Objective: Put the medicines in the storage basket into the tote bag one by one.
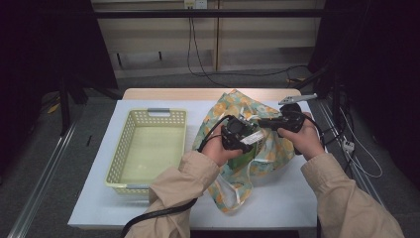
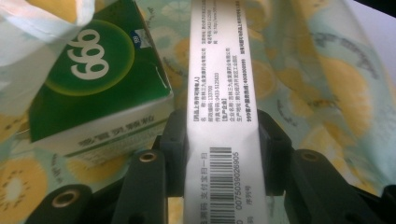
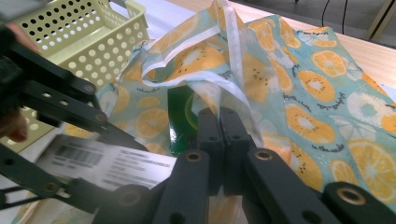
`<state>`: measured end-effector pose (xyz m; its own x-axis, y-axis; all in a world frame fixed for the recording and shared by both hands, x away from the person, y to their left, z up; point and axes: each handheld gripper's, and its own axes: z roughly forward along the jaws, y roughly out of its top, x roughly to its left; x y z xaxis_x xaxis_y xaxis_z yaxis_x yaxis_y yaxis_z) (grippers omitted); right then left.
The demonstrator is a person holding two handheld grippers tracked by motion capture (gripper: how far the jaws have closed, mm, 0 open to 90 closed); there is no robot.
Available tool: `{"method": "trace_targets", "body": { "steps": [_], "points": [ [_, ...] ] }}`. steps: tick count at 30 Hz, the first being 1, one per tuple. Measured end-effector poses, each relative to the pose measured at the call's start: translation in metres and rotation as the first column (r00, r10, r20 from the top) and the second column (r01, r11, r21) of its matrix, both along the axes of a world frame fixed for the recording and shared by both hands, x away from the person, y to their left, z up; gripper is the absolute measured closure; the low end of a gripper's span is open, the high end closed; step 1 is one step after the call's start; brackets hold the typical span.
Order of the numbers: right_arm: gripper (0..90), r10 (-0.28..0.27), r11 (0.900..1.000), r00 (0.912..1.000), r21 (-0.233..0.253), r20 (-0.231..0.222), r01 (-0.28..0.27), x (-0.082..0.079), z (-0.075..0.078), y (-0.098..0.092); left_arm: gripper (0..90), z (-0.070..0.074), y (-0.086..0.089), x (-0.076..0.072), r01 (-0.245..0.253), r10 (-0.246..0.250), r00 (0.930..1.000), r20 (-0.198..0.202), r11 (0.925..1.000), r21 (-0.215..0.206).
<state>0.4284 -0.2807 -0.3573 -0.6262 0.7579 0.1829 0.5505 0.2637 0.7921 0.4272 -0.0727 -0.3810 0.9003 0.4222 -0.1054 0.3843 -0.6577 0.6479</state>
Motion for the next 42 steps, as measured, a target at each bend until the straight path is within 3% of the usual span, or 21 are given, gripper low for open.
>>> {"method": "trace_targets", "body": {
  "steps": [6, 10, 13, 15, 17, 18, 19, 22, 25, 30, 33, 36, 42],
  "points": [
    [89.6, -0.002, 1.0, 1.0, 0.003, -0.002, 0.002, 0.0, 0.001, -0.002, 62.6, -0.003, -0.012, 0.01, -0.035, 0.036, 0.9992, 0.02, 0.9991, -0.025],
    [89.6, -0.011, 1.0, 0.9999, 0.011, 0.001, 0.011, 0.002, 0.002, -0.004, 62.5, -0.003, -0.02, 0.013, -0.028, 0.03, 0.9988, 0.038, 0.9991, -0.03],
    [89.6, -0.014, 1.0, 0.9999, 0.01, -0.002, 0.014, 0.003, 0.001, -0.004, 62.4, -0.006, -0.025, 0.015, -0.035, 0.037, 0.999, 0.026, 0.9982, -0.048],
    [89.6, -0.014, 1.0, 0.9999, 0.006, -0.004, 0.014, 0.003, 0.001, -0.004, 62.0, -0.008, -0.025, 0.016, -0.014, 0.015, 0.9994, 0.031, 0.9987, -0.048],
    [89.6, -0.016, 1.0, 0.9999, 0.009, -0.003, 0.016, 0.003, 0.001, -0.002, 53.8, -0.009, -0.024, 0.014, -0.033, 0.035, 0.9992, 0.018, 0.9962, -0.08],
    [89.6, -0.015, 1.0, 0.9999, 0.009, -0.002, 0.015, 0.002, 0.001, -0.002, 42.5, -0.009, -0.023, 0.013, -0.043, 0.044, 0.9989, 0.013, 0.996, -0.078],
    [89.6, -0.013, 1.0, 0.9999, 0.007, -0.002, 0.013, 0.002, 0.002, -0.001, 36.1, -0.007, -0.02, 0.012, -0.041, 0.042, 0.9988, 0.023, 0.9973, -0.062],
    [89.6, -0.009, 1.0, 1.0, 0.005, 0.001, 0.009, 0.001, 0.002, 0.0, 24.6, 0.0, -0.007, 0.007, -0.073, 0.074, 0.9972, 0.008, 0.9934, -0.088],
    [89.6, -0.005, 1.0, 1.0, -0.001, 0.003, 0.005, 0.0, 0.002, 0.002, 20.8, 0.009, 0.013, 0.0, -0.081, 0.083, 0.9962, 0.027, 0.9929, -0.088],
    [89.6, -0.006, 1.0, 1.0, -0.004, 0.004, 0.006, -0.002, 0.002, 0.002, 17.4, 0.016, 0.043, -0.019, -0.08, 0.083, 0.9963, 0.023, 0.9916, -0.101],
    [89.6, -0.011, 1.0, 0.9999, -0.005, -0.001, 0.011, -0.002, -0.001, 0.002, 15.9, 0.012, 0.055, -0.032, -0.058, 0.058, 0.9983, -0.006, 0.9915, -0.116],
    [89.6, -0.012, 1.0, 0.9999, -0.005, -0.007, 0.012, -0.002, -0.004, 0.004, 15.5, 0.002, 0.062, -0.045, -0.032, 0.031, 0.9994, -0.018, 0.9948, -0.096],
    [89.6, -0.016, 1.0, 0.9998, -0.006, -0.008, 0.015, -0.002, -0.005, 0.005, 15.5, -0.022, 0.066, -0.059, -0.011, 0.005, 0.9979, -0.064, 0.9961, -0.087]
  ]
}}
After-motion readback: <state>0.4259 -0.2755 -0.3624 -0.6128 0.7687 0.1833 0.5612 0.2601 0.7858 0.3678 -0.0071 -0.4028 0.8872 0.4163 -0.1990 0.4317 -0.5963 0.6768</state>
